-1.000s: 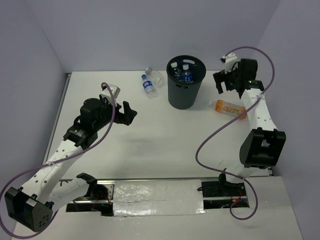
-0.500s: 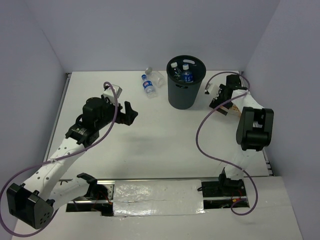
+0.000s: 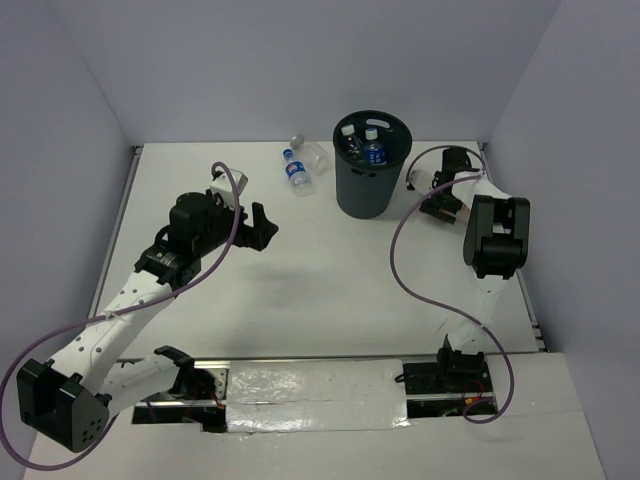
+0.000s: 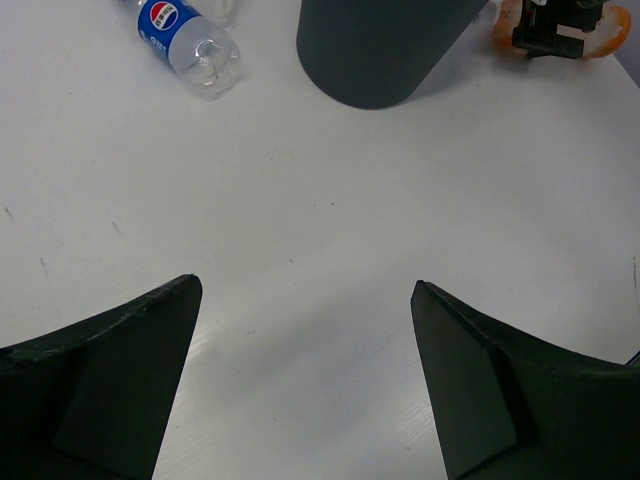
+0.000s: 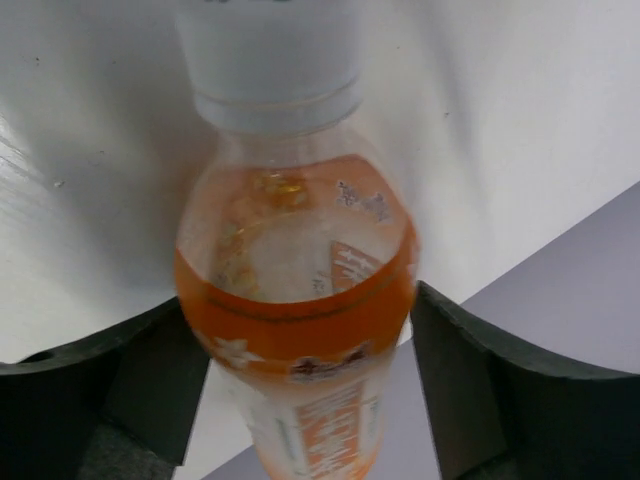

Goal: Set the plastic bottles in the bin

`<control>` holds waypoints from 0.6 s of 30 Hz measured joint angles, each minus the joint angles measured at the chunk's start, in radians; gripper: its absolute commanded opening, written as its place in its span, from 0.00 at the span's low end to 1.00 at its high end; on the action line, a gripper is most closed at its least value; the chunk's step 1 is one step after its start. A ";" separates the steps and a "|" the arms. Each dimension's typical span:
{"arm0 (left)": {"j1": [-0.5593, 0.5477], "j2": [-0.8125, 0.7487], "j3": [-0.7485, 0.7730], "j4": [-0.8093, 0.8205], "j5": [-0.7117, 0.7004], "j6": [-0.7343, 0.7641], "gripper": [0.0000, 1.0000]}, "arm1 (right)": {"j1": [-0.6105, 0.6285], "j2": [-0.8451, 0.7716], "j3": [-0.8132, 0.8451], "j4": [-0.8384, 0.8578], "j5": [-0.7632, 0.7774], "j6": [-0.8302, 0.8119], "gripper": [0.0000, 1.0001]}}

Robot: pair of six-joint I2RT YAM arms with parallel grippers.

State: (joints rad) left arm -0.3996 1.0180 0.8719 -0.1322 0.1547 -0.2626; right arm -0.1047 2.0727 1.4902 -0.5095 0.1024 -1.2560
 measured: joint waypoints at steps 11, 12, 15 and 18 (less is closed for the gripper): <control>0.000 -0.005 0.000 0.000 0.006 -0.002 0.99 | -0.018 -0.126 -0.076 -0.054 -0.075 0.085 0.34; 0.000 -0.008 0.000 0.000 0.006 -0.002 0.99 | -0.018 -0.167 -0.094 -0.055 -0.089 0.098 0.33; 0.000 -0.020 0.000 0.001 0.007 -0.002 1.00 | -0.019 -0.307 -0.131 -0.070 -0.140 0.141 0.33; 0.000 -0.028 0.000 0.002 0.007 -0.003 1.00 | -0.019 -0.451 -0.124 -0.086 -0.224 0.205 0.33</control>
State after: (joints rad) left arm -0.3996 0.9901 0.8719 -0.1303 0.1619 -0.2653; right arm -0.1242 1.6215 1.3659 -0.5957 -0.1219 -1.0508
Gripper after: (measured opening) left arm 0.994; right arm 0.656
